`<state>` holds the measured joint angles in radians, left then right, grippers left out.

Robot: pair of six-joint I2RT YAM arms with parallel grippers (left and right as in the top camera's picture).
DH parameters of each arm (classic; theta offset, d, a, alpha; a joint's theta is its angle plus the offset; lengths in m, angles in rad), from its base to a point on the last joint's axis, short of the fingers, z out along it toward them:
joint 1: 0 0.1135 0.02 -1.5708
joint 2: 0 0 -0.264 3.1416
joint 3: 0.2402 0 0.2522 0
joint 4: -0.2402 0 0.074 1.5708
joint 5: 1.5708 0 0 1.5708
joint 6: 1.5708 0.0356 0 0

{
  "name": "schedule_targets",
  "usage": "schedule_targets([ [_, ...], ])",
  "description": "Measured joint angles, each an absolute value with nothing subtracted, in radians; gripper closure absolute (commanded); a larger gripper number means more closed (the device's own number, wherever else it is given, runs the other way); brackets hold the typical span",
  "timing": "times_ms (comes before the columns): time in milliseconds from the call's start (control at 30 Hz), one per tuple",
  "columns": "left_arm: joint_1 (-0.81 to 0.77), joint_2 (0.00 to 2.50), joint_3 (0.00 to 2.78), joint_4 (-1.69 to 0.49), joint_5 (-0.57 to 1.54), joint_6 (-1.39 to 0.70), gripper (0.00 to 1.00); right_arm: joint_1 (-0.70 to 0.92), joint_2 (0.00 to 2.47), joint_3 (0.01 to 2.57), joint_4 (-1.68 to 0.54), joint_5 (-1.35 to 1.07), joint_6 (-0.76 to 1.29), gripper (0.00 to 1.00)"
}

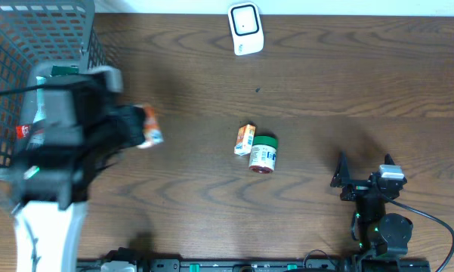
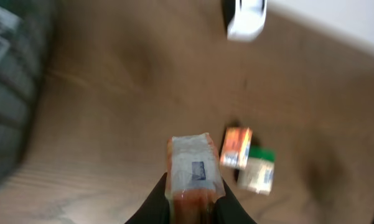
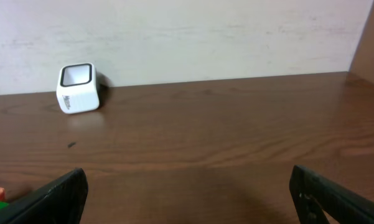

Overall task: Scan the item barcode
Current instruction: 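Lift the small orange box out of the basket toward the table, then set the small box on the table and move gripper toward the pouch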

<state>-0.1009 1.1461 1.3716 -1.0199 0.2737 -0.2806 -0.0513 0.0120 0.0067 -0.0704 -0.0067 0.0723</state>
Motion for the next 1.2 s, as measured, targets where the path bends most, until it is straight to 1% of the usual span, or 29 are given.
schedule_targets([
  [133,-0.263,1.266,1.298,-0.968,0.208,-0.321,0.86,-0.051,0.012,0.007,-0.070,-0.007,0.072,0.01],
  [267,-0.413,1.436,1.286,-0.892,0.147,-0.352,0.86,-0.051,0.012,0.007,-0.070,-0.007,0.072,0.01],
  [433,-0.519,1.629,1.286,-0.810,0.096,-0.380,0.85,-0.051,0.012,0.007,-0.070,-0.007,0.072,0.01],
  [633,-0.542,1.765,1.286,-0.745,0.065,-0.399,0.85,-0.051,0.012,0.007,-0.070,-0.007,0.072,0.01],
  [700,-0.542,1.786,1.286,-0.737,0.056,-0.401,0.83,-0.051,0.012,0.007,-0.070,-0.007,0.072,0.01],
  [933,-0.542,1.824,1.286,-0.728,0.038,-0.408,0.83,-0.051,0.012,0.007,-0.070,-0.007,0.072,0.01],
  [967,-0.543,1.826,1.286,-0.728,0.038,-0.409,0.79,-0.051,0.012,0.007,-0.070,-0.007,0.072,0.01],
  [1067,-0.546,1.838,1.286,-0.728,0.036,-0.414,0.78,-0.051,0.012,0.007,-0.070,-0.007,0.072,0.01],
  [1200,-0.551,1.861,1.286,-0.727,0.033,-0.416,0.72,-0.051,0.012,0.007,-0.070,-0.007,0.072,0.01],
])
